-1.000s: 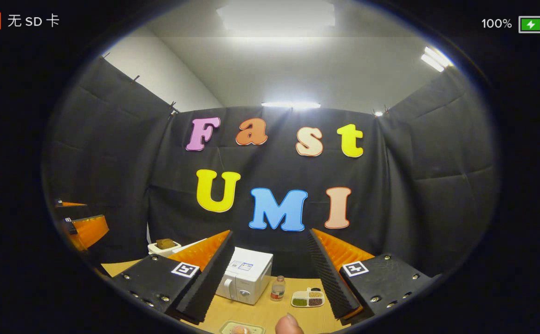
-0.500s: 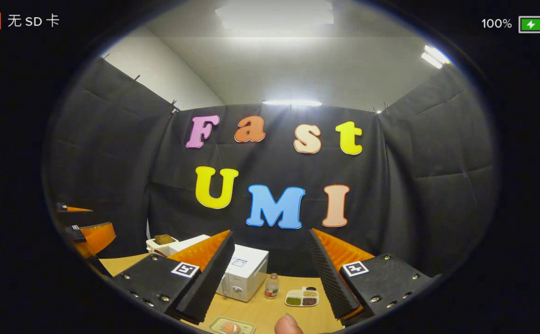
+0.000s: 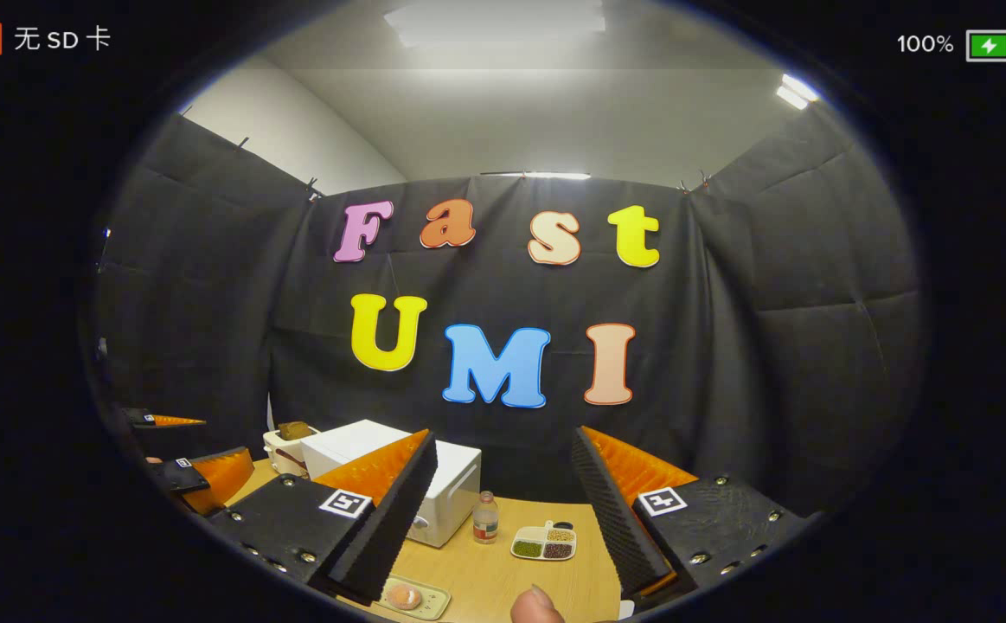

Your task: Open the microwave oven with the left hand, put the food in, and close the microwave oven.

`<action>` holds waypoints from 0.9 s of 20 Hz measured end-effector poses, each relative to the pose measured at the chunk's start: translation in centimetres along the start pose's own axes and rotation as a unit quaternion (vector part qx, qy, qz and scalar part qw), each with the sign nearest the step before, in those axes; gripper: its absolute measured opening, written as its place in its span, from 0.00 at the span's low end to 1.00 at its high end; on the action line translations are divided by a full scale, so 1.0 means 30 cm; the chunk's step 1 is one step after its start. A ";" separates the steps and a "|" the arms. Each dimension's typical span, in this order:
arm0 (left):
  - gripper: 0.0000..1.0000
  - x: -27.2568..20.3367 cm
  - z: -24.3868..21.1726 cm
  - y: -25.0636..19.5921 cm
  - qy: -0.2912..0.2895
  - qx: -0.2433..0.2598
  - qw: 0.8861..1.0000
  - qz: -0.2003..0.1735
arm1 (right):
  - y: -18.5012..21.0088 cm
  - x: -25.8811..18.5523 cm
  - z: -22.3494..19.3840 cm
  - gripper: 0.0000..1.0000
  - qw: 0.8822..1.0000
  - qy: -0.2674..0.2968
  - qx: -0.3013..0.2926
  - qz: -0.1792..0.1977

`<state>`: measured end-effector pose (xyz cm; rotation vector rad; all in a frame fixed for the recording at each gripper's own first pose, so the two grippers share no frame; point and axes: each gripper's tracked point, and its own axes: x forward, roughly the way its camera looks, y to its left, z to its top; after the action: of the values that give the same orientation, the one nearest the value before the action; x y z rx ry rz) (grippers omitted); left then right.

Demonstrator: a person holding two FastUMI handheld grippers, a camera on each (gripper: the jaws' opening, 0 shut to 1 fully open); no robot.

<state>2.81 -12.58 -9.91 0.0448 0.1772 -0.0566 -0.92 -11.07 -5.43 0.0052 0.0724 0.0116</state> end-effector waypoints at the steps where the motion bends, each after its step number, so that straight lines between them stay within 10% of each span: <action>1: 0.94 0.029 -0.023 -0.007 0.007 0.000 1.000 -0.008 | -0.006 0.006 -0.021 0.96 1.000 0.007 -0.001 -0.009; 18: 0.95 0.704 -0.790 -0.010 0.130 -0.003 0.981 -0.144 | 0.092 0.130 -0.175 0.96 0.972 0.143 -0.073 -0.171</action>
<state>19.40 -12.81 -36.98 0.0203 0.4449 -0.3402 2.54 -8.24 -10.94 -0.1561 0.3600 -0.3288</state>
